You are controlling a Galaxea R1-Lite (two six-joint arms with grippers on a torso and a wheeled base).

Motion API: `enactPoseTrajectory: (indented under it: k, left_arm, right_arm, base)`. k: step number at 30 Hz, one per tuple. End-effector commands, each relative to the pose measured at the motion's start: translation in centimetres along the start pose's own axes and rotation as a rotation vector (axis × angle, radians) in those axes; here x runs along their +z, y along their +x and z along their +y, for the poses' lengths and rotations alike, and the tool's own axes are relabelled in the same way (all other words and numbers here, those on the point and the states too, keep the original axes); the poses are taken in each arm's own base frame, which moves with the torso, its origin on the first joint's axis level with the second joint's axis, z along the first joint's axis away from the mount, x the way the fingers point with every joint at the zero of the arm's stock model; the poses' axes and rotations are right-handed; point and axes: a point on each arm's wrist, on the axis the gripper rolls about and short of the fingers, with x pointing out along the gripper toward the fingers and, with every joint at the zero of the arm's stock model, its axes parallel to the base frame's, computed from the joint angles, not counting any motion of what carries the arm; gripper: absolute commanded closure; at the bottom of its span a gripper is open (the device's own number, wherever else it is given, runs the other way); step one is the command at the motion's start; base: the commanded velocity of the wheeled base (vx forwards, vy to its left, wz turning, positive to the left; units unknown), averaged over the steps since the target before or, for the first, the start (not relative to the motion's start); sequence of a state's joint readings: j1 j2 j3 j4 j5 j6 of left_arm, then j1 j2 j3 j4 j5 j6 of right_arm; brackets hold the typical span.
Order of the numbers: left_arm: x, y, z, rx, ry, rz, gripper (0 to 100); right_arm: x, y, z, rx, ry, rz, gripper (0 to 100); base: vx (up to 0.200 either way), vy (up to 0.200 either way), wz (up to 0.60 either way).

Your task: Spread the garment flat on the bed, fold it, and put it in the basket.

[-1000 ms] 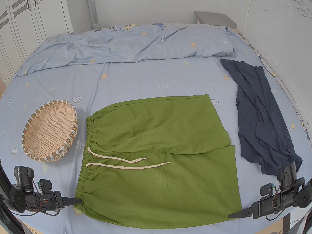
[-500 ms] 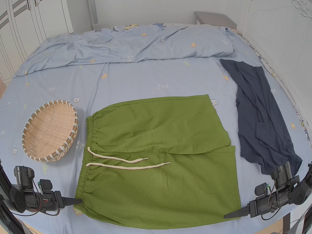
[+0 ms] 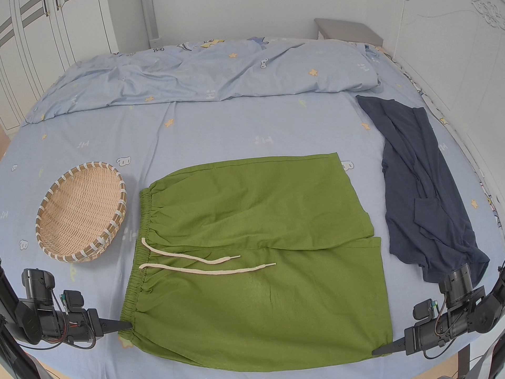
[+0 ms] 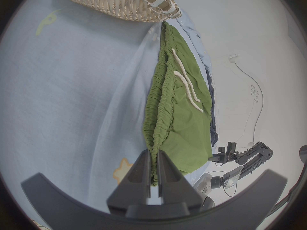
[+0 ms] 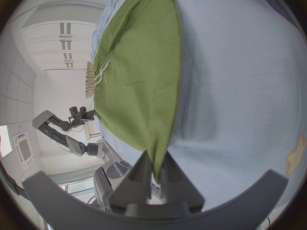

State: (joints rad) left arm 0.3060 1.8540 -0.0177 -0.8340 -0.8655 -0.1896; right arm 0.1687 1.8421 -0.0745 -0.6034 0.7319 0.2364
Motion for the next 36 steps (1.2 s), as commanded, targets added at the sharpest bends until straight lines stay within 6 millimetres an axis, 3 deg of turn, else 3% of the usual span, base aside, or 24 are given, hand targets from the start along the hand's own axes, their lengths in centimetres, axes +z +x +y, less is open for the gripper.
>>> enactPoseTrajectory:
  k: [1, 10, 18, 26, 27, 33, 36]
  left_arm:
    - [-0.3, -0.1, 0.1, 0.004, -0.016, 0.006, 100]
    - [-1.2, -1.1, -0.5, 0.022, -0.033, 0.024, 100]
    - [-1.5, -1.3, -0.5, 0.026, 0.029, 0.054, 100]
    - [0.4, -1.2, -1.3, 0.013, -0.015, 0.017, 100]
    - [1.6, -1.5, -2.0, 0.004, -0.041, -0.013, 100]
    - [4.6, -2.6, -5.5, -0.032, -0.111, -0.012, 100]
    - [7.4, -3.3, -7.5, -0.033, -0.132, 0.012, 100]
  right_arm:
    - [-0.9, -0.2, -0.1, -0.012, 0.020, 0.015, 100]
    - [-3.0, -1.7, 0.7, -0.042, 0.029, 0.031, 100]
    - [-3.0, -2.1, 0.9, -0.041, 0.020, 0.001, 100]
    - [-0.5, -3.3, 1.9, -0.053, -0.004, -0.122, 100]
    - [0.8, -4.2, 3.1, -0.048, 0.001, -0.151, 100]
    - [3.2, -7.8, 6.7, -0.040, -0.021, -0.195, 100]
    - [5.1, -10.3, 9.6, -0.029, -0.053, -0.220, 100]
  base:
    - [0.000, 0.000, 0.00]
    - [0.000, 0.000, 0.00]
    - [0.000, 0.000, 0.00]
    - [0.000, 0.000, 0.00]
    - [0.000, 0.000, 0.00]
    - [0.000, 0.000, 0.00]
    - [0.000, 0.000, 0.00]
